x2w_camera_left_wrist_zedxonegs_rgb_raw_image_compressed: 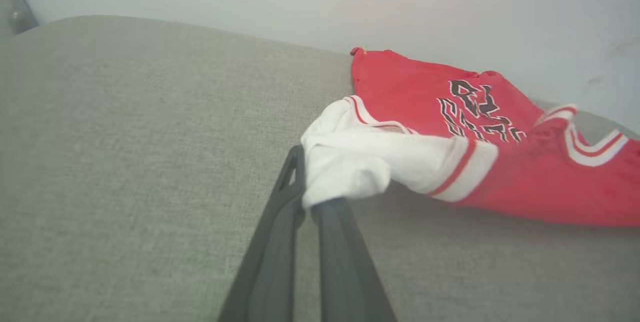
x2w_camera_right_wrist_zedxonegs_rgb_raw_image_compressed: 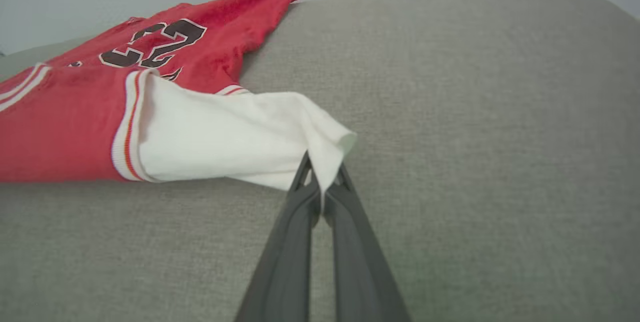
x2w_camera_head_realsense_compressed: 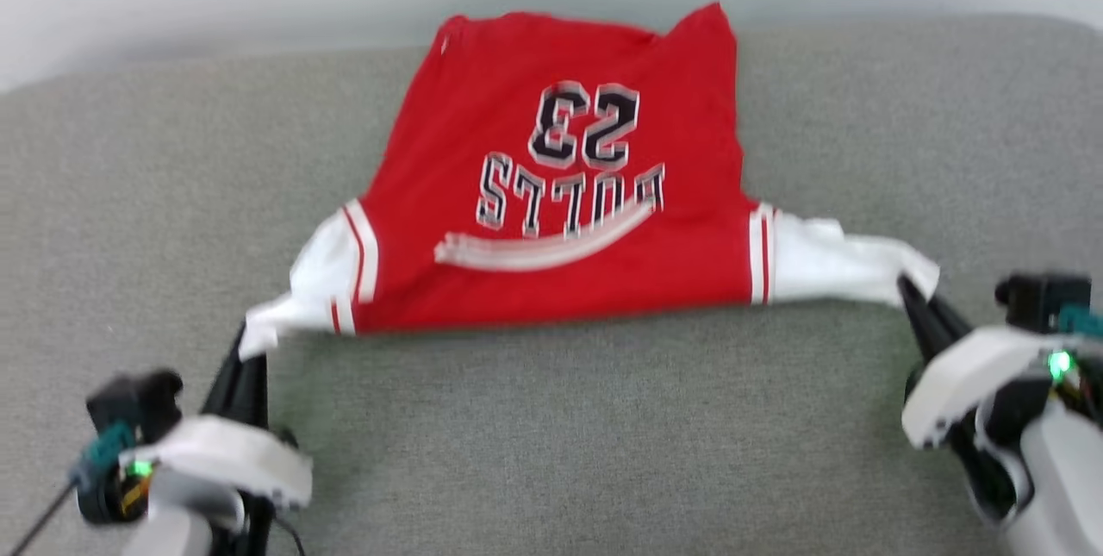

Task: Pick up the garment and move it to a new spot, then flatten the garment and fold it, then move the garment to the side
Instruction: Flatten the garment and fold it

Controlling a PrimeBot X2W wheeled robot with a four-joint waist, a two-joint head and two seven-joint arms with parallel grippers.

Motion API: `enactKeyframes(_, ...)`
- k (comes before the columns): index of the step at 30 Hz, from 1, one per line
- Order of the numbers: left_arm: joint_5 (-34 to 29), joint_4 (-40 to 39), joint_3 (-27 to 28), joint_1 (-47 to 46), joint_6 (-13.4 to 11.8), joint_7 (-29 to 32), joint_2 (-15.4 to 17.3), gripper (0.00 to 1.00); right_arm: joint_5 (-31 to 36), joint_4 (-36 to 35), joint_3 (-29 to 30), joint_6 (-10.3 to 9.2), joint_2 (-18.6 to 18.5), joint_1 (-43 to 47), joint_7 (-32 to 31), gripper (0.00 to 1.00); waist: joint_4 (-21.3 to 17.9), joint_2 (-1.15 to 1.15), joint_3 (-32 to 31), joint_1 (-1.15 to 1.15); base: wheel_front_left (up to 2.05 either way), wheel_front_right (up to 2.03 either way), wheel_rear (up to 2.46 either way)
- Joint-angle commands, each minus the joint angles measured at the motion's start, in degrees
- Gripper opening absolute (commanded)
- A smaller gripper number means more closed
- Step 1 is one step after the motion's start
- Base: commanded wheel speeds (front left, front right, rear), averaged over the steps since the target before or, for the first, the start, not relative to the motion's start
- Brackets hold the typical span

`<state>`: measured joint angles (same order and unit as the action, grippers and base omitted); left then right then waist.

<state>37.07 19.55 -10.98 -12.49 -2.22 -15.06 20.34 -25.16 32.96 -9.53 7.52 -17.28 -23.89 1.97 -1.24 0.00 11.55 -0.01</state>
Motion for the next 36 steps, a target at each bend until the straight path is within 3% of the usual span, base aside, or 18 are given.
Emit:
enactKeyframes(1, 0.1, -2.1, 0.2, 4.0, -1.2, 0.1, 0.0, 0.00, 0.1, -1.9, 1.2, -0.06, 0.5, 4.3, -0.6, 0.00, 0.2, 0.00, -3.5, 0.01, 0.00, 0.00, 0.00)
enactKeyframes(15, 0.0, -16.9, -0.8, 24.6, -9.0, 4.4, 0.2, 0.00, 4.3, -16.5, 11.9, -0.06, 7.0, 30.9, -7.0, 0.00, 1.9, 0.00, -7.8, 0.01, 0.00, 0.00, 0.00)
enactKeyframes(16, -0.2, -17.8, -1.1, 25.0, -9.3, 4.5, 0.2, 0.00, 4.7, -17.3, 12.4, -0.06, 7.4, 31.8, -7.5, 0.28, 2.0, 0.00, -7.8, 0.01, 0.00, 0.00, 0.00)
enactKeyframes(17, -0.4, -18.6, -1.5, 25.2, -9.3, 4.7, 0.2, 0.00, 4.8, -18.1, 12.4, -0.06, 7.8, 32.4, -7.8, 0.47, 2.1, 0.00, -7.9, 0.01, 0.00, 0.00, 0.00)
enactKeyframes(18, -0.4, -18.6, -1.5, 25.2, -9.3, 4.7, 0.2, 0.00, 4.8, -18.1, 12.4, -0.06, 7.8, 32.4, -7.8, 0.47, 2.1, 0.00, -7.9, 0.01, 0.00, 0.00, 0.00)
enactKeyframes(19, -0.9, -19.9, -2.6, 25.4, -9.5, 5.5, 0.1, 0.00, 5.1, -20.0, 12.3, -0.06, 8.2, 32.5, -7.8, 1.00, 2.2, 0.00, -7.8, 0.01, 0.00, 0.00, 0.00)
enactKeyframes(27, -2.9, -24.7, -4.7, 23.1, -10.4, 7.5, 0.6, 0.00, 3.8, -23.4, 14.3, -0.05, 7.1, 24.5, -6.2, 1.00, 3.1, 0.00, -6.0, 0.01, 0.00, 0.00, 0.00)
enactKeyframes(36, -5.8, -29.5, -7.5, 16.2, -8.8, 6.8, -0.2, 0.00, -0.7, -11.5, 15.8, -0.04, 2.8, 0.6, -13.0, 1.00, 8.2, 0.00, 3.9, 0.01, 0.00, 0.00, 0.00)
